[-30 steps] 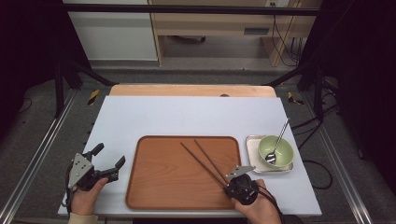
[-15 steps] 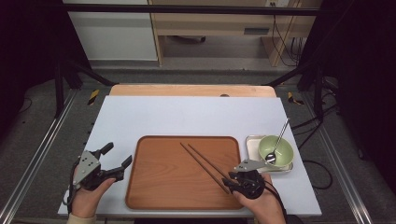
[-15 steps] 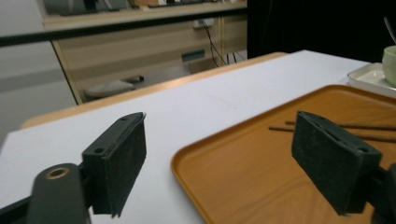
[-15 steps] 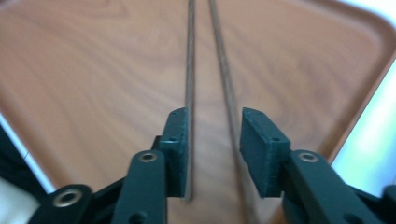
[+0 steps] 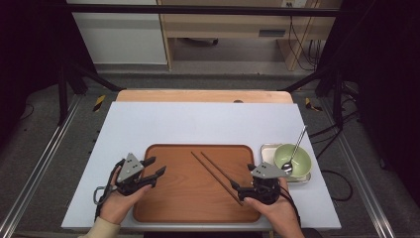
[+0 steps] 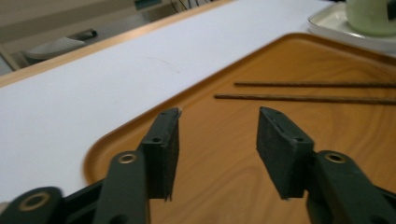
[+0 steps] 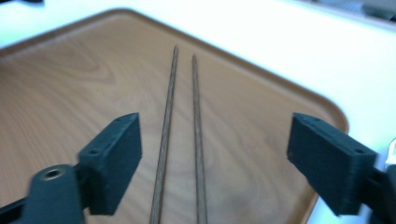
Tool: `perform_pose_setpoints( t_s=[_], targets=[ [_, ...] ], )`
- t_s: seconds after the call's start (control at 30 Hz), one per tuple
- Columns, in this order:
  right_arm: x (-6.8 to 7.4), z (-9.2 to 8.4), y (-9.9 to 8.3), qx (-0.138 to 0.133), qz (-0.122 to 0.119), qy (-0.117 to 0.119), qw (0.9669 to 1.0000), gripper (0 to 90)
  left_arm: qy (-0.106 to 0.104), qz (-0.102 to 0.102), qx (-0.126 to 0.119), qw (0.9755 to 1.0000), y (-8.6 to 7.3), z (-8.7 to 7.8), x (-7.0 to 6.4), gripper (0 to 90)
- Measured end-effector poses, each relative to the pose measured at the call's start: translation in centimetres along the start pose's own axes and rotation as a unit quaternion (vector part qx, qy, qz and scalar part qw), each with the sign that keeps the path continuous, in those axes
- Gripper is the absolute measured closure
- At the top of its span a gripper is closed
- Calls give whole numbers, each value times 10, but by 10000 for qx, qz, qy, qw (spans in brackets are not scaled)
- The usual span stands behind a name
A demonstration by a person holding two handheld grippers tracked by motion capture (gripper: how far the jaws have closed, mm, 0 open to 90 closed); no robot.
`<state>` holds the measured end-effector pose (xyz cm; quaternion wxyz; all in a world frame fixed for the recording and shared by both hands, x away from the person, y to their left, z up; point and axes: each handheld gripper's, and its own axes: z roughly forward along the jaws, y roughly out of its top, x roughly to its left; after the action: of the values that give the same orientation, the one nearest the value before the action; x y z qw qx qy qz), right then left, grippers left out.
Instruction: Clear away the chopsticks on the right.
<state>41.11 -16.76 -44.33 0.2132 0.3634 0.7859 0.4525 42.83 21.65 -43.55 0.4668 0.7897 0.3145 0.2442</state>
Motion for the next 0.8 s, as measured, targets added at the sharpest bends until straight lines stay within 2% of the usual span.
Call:
perform_pose_setpoints(
  t_s=[0.1,0.13,0.23,0.33,0.4,0.47,0.6,0.8],
  targets=[
    [0,-2,-1,-136,-60,7,9999,94,-326,61,302,9990,8,14,-14,584],
    [0,-2,-1,-156,-54,9,9999,94,-372,166,374,9985,12,19,-20,622],
    [1,-8,0,-399,-117,16,9991,95,-510,258,444,9974,17,30,-28,697],
    [1,-12,0,-493,-139,34,9987,92,-632,130,410,9971,22,41,-33,749],
    [0,-13,-1,-483,-157,-11,9987,94,-718,-53,398,9966,23,48,-33,759],
    [-2,-13,-2,-475,-95,-12,9988,99,-701,-159,353,9968,24,53,-32,775],
    [-4,-12,-2,-438,-29,-18,9990,101,-913,-220,472,9945,23,64,-28,831],
    [-2,-10,-2,-434,-70,-25,9990,103,-922,-127,780,9926,24,78,-21,890]
  ],
)
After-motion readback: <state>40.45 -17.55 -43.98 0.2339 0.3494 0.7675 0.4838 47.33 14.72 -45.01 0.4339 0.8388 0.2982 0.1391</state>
